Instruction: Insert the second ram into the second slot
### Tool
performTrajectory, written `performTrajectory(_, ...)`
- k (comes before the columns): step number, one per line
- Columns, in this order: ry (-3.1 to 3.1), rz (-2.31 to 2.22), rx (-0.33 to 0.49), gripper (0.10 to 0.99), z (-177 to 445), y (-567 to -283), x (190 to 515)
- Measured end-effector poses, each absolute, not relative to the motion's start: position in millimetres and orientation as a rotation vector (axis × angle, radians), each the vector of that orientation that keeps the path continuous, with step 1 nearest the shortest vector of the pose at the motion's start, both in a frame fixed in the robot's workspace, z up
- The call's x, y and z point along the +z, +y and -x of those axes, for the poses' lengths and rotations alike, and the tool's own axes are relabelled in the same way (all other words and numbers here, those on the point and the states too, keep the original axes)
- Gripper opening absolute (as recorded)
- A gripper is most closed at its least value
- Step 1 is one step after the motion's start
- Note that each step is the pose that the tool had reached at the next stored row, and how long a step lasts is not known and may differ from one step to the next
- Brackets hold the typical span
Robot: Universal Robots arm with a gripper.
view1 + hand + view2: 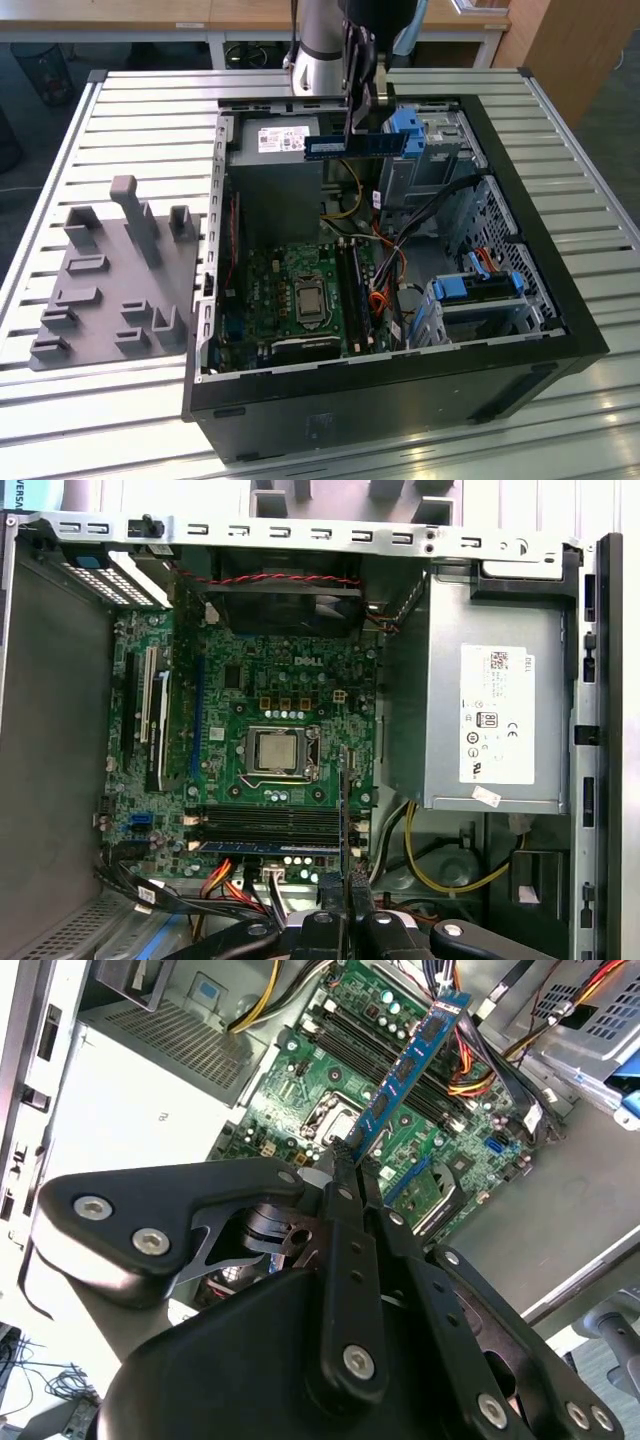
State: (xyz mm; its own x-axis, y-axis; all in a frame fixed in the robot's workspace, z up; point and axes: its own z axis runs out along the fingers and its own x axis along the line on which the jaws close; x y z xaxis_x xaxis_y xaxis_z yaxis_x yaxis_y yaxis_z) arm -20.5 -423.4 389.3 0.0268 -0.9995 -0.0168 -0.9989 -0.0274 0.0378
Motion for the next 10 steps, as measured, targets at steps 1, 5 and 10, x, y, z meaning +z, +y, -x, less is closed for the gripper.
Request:
performTrajectory(1,-2.18,-2.24,-0.06,0.137,20.5,-423.9,389.2)
performTrajectory(5,-2.18,-2.24,-0.06,0.137,20.4,-426.5,389.3)
performTrajectory(10,-2.182,-2.239,-0.06,0.137,20.6,-429.1,389.2)
